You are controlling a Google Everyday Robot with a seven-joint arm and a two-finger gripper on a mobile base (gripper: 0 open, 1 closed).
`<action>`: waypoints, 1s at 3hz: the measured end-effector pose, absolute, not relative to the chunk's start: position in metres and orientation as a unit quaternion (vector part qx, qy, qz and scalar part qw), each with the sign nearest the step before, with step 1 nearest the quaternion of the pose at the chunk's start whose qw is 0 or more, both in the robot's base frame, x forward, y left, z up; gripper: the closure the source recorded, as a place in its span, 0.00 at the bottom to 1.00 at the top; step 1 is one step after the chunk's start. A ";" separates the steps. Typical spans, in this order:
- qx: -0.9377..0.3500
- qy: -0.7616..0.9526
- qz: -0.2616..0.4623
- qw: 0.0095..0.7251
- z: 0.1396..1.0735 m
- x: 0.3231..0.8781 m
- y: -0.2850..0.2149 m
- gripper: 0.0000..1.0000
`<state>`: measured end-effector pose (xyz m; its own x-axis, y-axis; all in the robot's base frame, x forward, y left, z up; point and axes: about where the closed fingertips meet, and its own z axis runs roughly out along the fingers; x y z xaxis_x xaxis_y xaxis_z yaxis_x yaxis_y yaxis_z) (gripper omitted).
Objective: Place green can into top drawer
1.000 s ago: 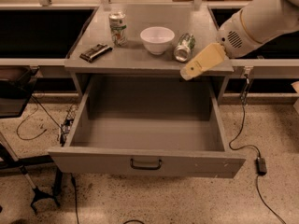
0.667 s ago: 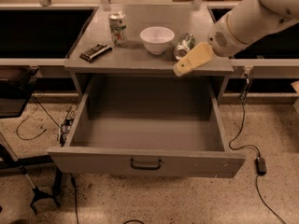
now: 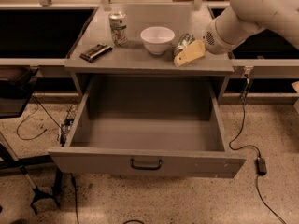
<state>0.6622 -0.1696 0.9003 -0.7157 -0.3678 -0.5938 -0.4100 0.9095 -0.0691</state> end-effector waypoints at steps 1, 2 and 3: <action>-0.174 0.931 -0.003 0.320 0.893 0.700 -0.178 0.00; -0.170 0.931 -0.004 0.323 0.894 0.699 -0.178 0.00; -0.161 0.928 0.004 0.336 0.893 0.711 -0.164 0.00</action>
Offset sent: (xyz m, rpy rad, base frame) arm 0.0316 -0.0074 -0.0058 -0.0327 -0.0180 -0.0759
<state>0.7109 -0.1638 0.8933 -0.7223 -0.2964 -0.6248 -0.3022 0.9479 -0.1003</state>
